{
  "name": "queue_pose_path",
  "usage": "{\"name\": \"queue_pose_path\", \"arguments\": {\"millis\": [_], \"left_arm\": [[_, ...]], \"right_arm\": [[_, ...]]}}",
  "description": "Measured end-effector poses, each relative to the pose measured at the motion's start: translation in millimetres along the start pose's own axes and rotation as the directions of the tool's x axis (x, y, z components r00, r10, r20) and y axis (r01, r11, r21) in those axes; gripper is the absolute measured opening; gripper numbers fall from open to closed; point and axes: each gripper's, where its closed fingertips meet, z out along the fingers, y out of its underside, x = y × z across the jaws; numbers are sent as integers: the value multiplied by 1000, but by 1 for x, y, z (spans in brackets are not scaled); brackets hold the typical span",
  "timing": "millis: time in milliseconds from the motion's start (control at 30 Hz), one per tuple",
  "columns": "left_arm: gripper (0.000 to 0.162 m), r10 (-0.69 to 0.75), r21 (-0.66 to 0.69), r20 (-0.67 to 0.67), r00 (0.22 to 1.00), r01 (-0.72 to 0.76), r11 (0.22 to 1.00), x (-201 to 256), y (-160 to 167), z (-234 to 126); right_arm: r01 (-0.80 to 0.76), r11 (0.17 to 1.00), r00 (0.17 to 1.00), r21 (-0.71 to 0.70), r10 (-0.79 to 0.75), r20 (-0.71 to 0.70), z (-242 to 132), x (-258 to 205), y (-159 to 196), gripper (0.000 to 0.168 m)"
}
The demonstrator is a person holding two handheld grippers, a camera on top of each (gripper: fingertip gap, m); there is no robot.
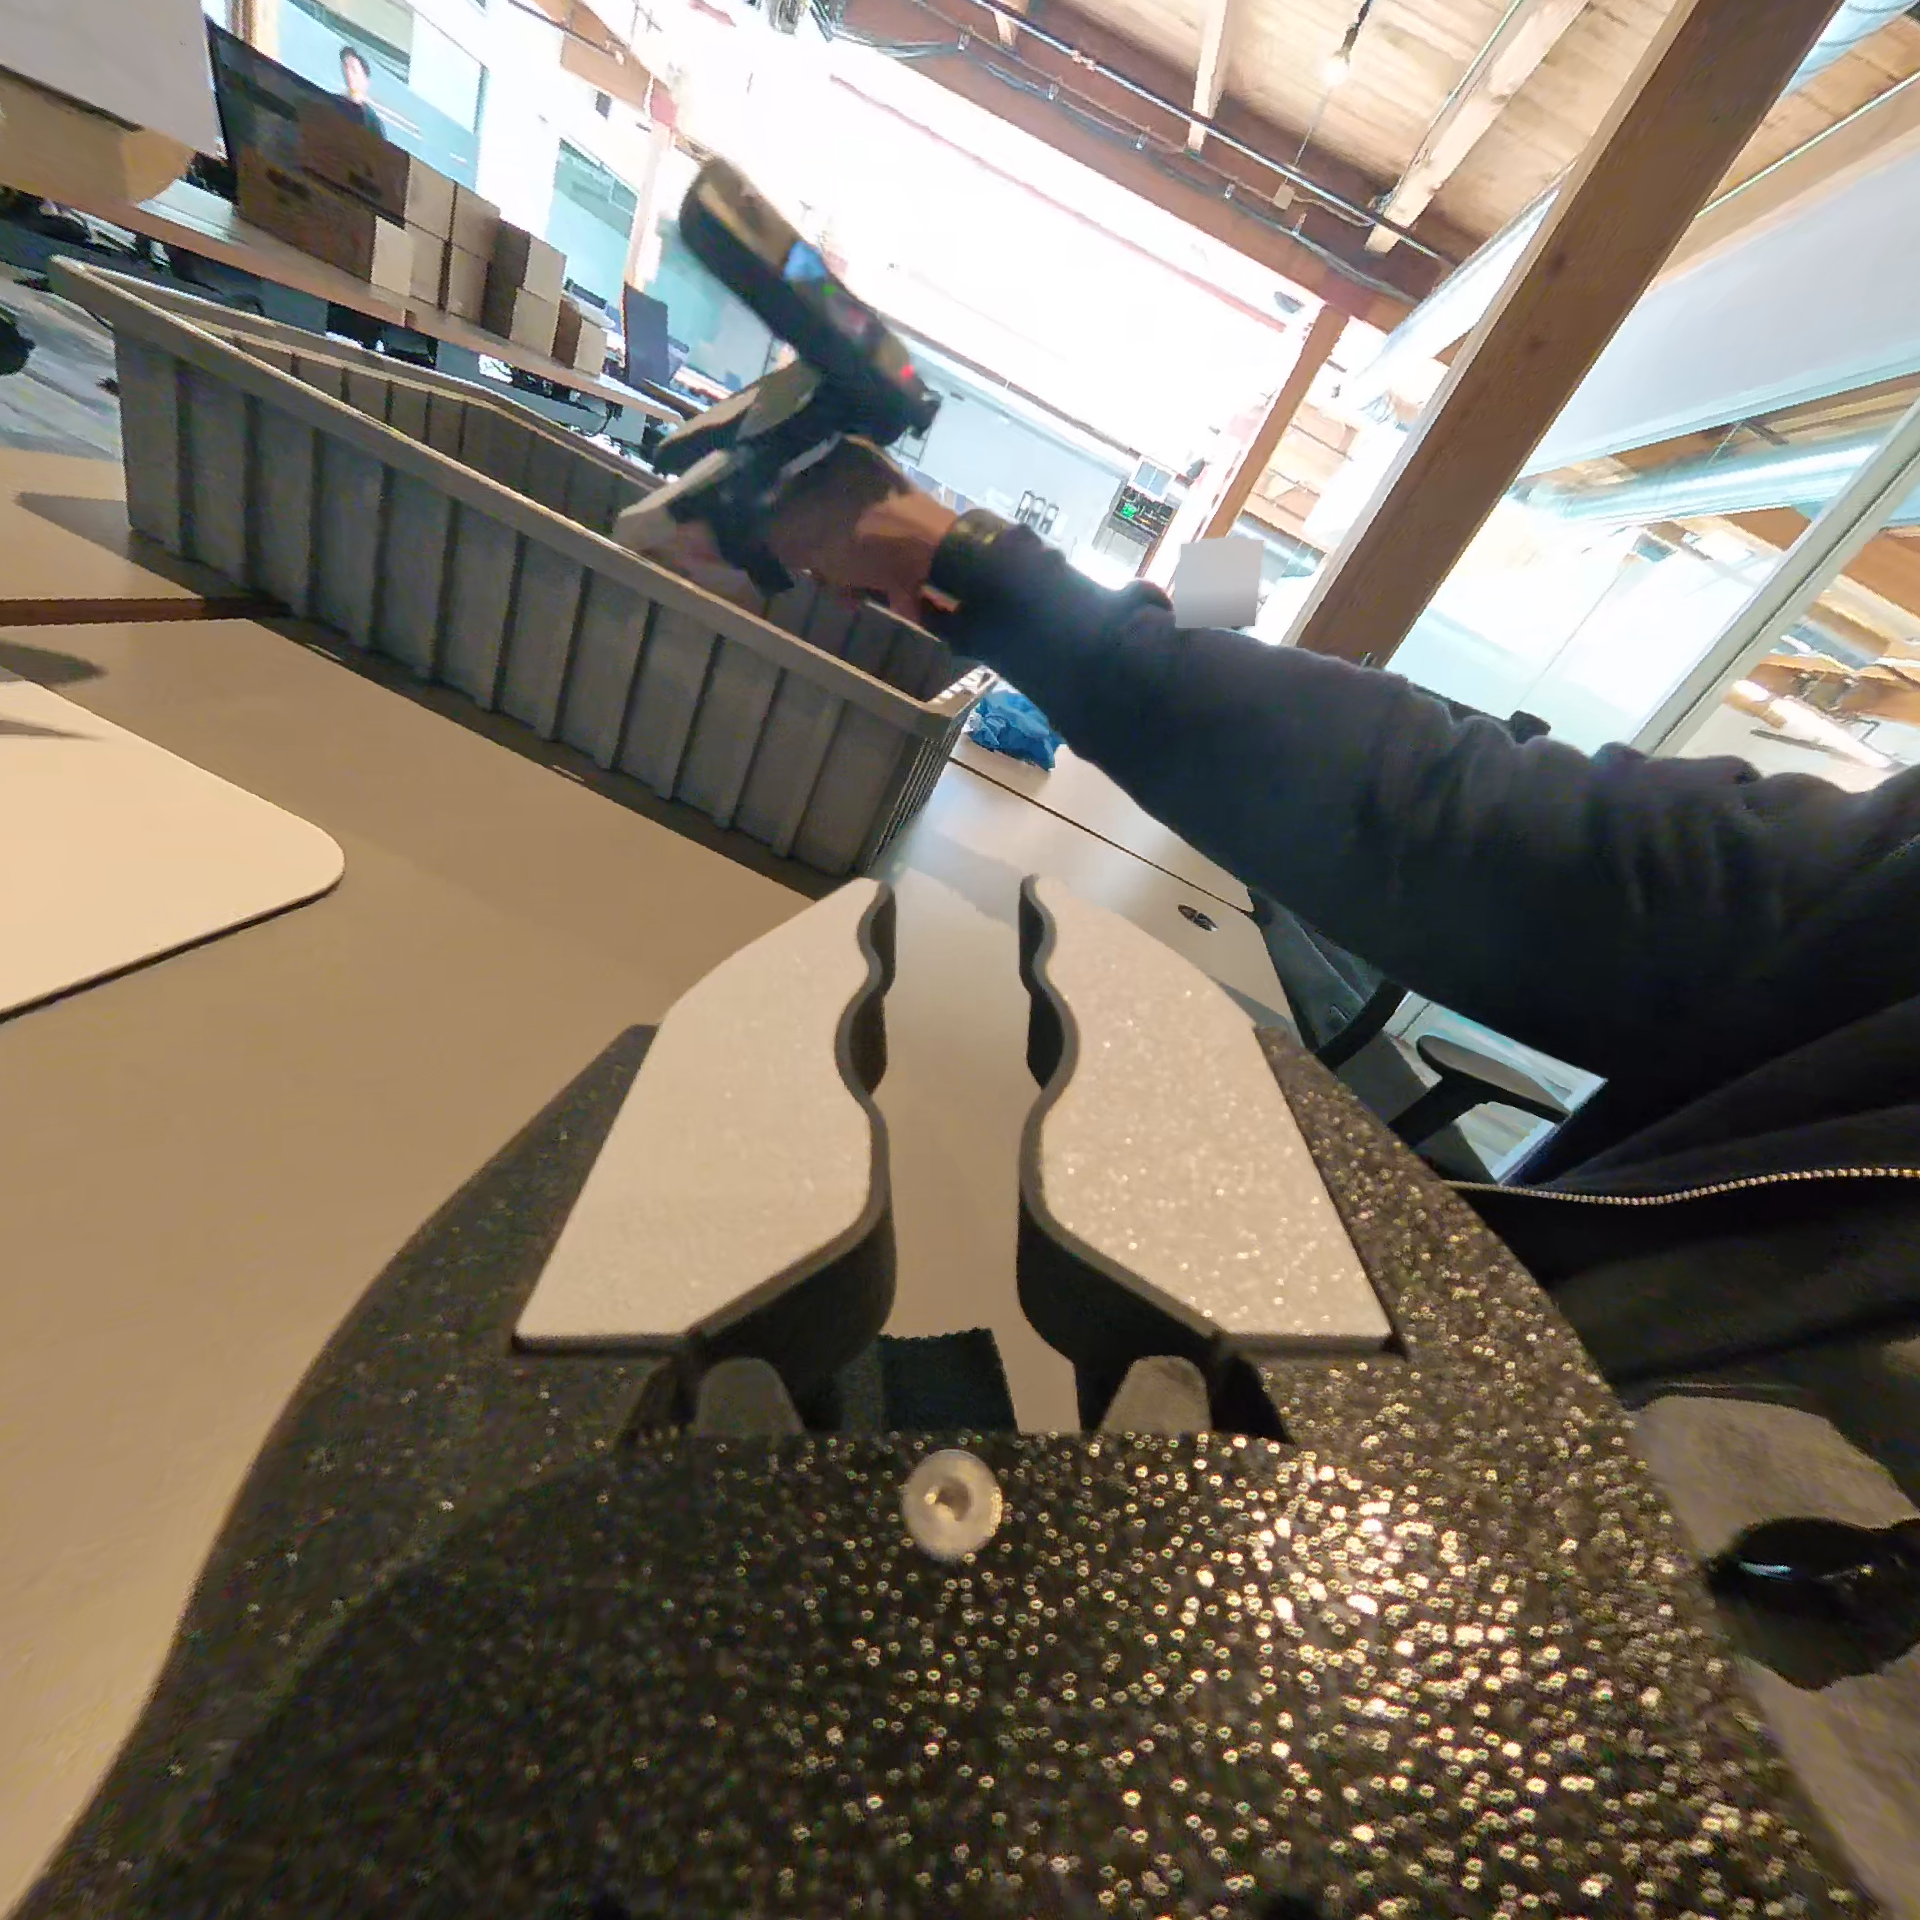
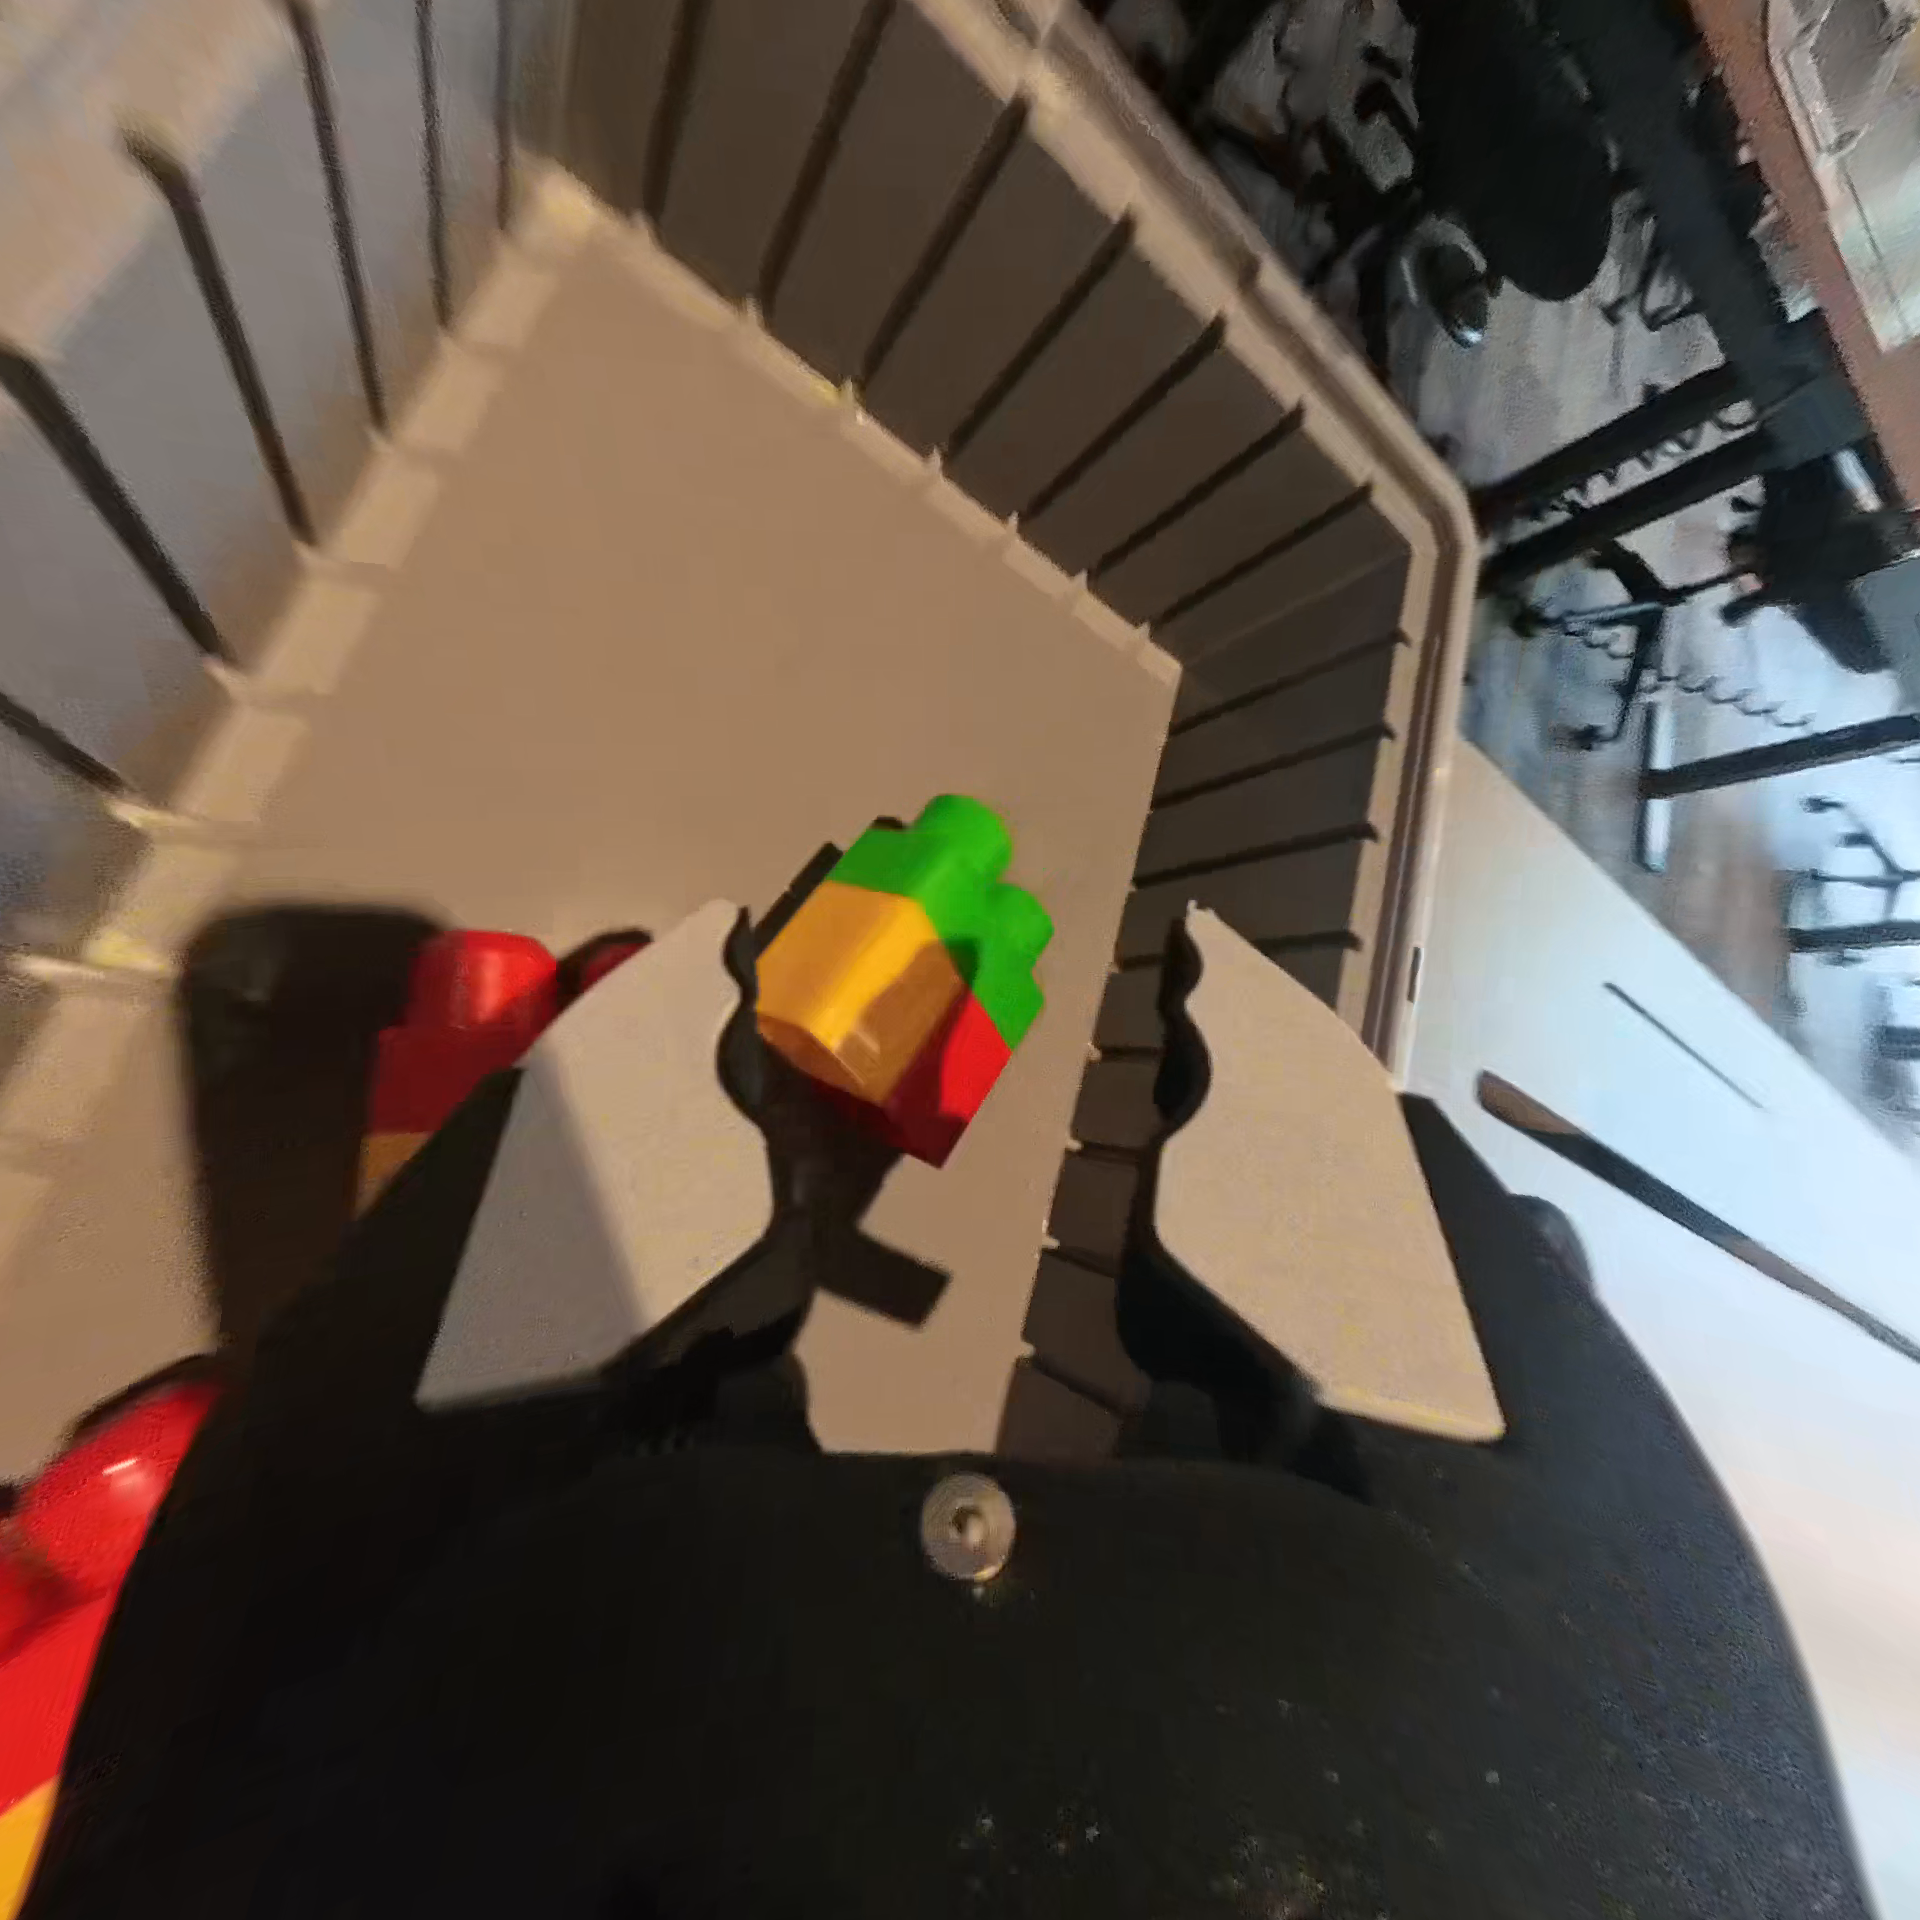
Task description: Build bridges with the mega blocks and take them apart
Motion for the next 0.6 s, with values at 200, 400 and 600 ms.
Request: {"name": "queue_pose_path", "arguments": {"millis": [200, 400, 600], "left_arm": [[22, 15, 32, 32, 999, -16, 999, -7, -7, -6], [23, 136, 14, 128, 982, -139, 990, -20, -8, -11], [25, 259, 25, 260, 930, -274, 961, -37, -19, -25]], "right_arm": [[-357, 849, 927, 390, 269, 262, -105, 11, -45, 83], [-340, 671, 881, 659, -17, 472, -239, -92, -45, 75], [-336, 571, 738, 749, -334, 586, -294, -242, -26, 63]]}}
